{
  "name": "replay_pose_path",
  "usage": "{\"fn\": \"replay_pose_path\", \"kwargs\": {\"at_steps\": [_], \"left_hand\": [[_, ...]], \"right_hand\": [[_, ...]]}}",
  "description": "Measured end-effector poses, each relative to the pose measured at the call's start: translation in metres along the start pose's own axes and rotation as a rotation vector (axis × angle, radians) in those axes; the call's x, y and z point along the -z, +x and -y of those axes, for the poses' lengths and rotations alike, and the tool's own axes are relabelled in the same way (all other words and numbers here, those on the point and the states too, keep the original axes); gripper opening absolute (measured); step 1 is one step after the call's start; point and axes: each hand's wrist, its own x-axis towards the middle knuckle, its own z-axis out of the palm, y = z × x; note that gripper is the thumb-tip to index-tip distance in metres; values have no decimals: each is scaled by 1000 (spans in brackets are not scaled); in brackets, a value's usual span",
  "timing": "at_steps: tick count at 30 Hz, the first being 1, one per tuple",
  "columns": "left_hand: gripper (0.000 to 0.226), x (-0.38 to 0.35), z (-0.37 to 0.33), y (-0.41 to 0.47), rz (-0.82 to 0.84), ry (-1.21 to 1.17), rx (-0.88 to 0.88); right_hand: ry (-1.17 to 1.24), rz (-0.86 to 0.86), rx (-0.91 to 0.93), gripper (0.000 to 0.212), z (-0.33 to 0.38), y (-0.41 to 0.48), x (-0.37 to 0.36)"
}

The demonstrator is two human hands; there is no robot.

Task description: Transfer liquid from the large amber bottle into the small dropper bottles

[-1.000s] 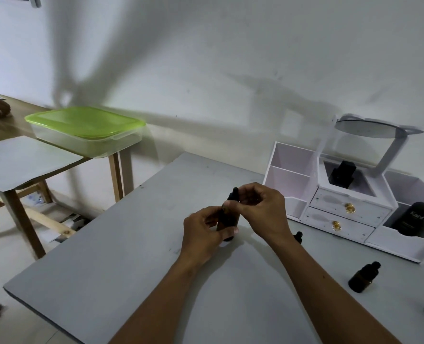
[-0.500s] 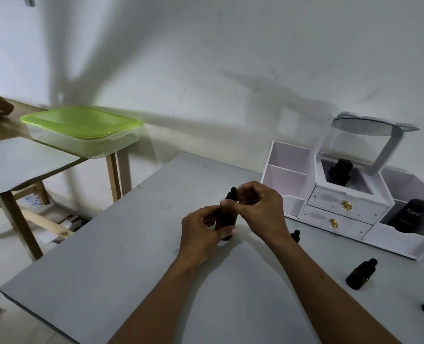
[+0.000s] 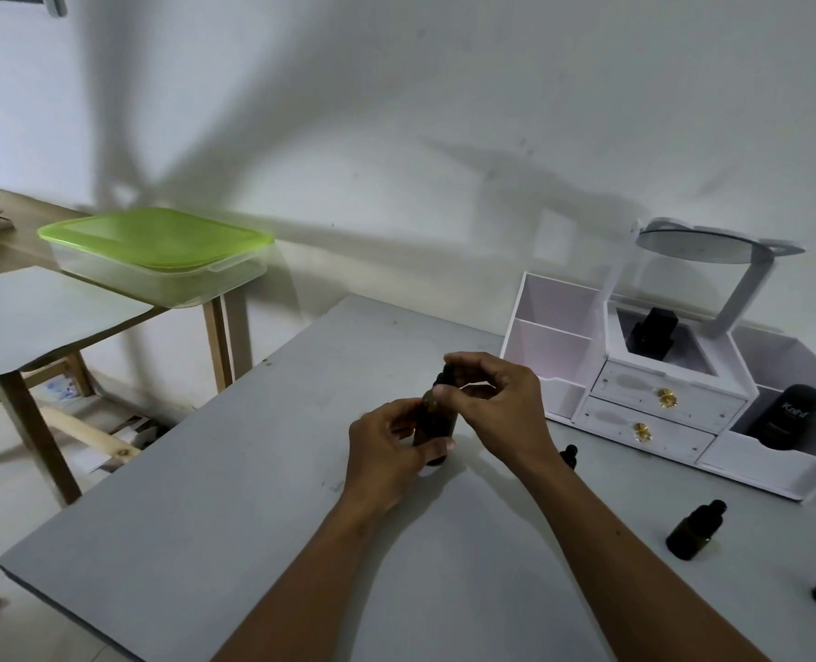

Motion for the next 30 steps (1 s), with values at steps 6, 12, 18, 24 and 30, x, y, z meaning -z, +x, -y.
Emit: {"fn": "replay_pose_path", "kwargs": {"at_steps": [6, 12, 18, 24, 30], "left_hand": [[60, -1, 3, 2, -1, 12, -1], [58, -1, 4, 2, 1, 10, -13], [59, 0, 4, 1, -6, 10, -18], [57, -1, 5, 2, -7, 22, -30], [54, -3, 7, 1, -13, 22, -35]], "right_hand": [[-19, -36, -1, 23, -1, 1, -3], [-30, -35, -1, 34, -1, 1, -4], [-45, -58, 15, 24, -2, -1, -5], [-7, -132, 12, 25, -3, -6, -13], [-24, -153, 46, 28, -6, -13, -16]]}}
